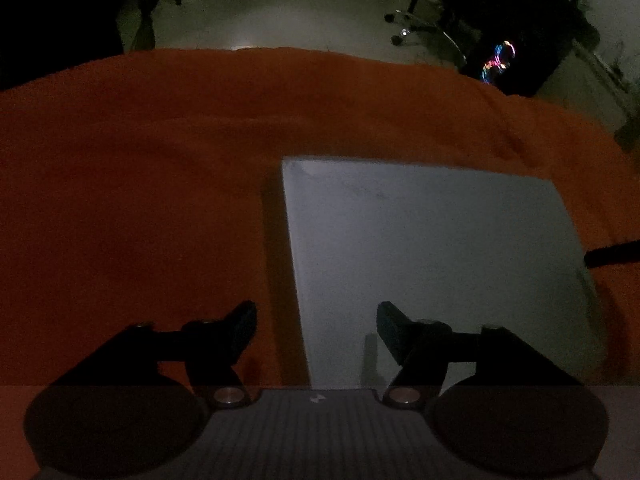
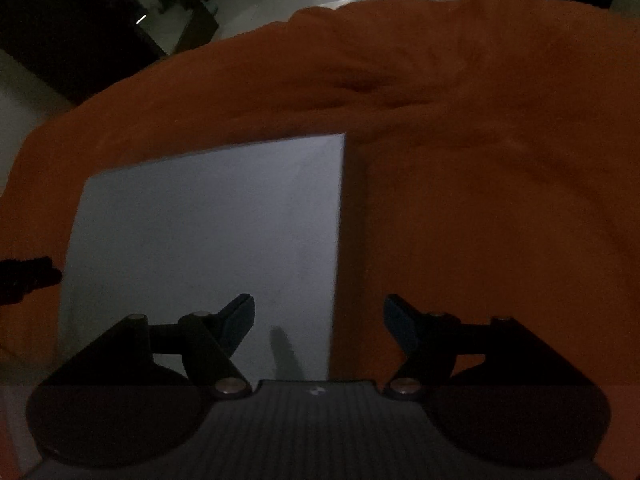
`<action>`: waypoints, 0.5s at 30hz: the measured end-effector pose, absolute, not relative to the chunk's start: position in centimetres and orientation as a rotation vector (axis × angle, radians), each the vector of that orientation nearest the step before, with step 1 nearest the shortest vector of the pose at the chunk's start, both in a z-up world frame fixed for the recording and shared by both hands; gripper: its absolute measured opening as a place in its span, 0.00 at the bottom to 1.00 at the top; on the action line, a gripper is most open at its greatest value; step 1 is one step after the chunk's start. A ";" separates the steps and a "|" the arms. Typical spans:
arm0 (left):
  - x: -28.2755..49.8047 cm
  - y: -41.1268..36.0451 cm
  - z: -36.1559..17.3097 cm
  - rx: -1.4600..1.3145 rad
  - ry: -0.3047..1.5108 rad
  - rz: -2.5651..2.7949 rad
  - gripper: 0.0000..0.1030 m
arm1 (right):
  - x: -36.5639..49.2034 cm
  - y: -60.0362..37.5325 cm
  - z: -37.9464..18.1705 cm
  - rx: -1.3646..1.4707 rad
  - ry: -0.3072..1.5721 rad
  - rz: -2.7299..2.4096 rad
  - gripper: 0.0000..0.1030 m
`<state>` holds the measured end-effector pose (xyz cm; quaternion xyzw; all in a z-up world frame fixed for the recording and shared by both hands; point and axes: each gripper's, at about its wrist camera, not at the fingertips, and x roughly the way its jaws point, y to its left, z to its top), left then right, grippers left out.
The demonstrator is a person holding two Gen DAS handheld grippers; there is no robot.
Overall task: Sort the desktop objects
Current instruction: 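Grasp the edges of the white board with the left and right grippers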
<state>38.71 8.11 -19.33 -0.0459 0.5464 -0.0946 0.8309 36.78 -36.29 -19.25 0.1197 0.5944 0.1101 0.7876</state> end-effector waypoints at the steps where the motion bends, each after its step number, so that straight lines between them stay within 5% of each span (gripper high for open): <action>1: 38.9 8.3 -19.8 -0.121 1.165 -0.208 0.62 | 37.2 -36.6 -19.9 0.268 1.285 0.238 0.73; 7: 39.9 8.7 -22.3 -0.211 1.202 -0.189 0.72 | 38.0 -37.2 -22.4 0.354 1.335 0.290 0.83; 15: 39.9 7.4 -22.7 -0.187 1.223 -0.224 0.72 | 37.1 -34.8 -23.5 0.344 1.349 0.350 0.91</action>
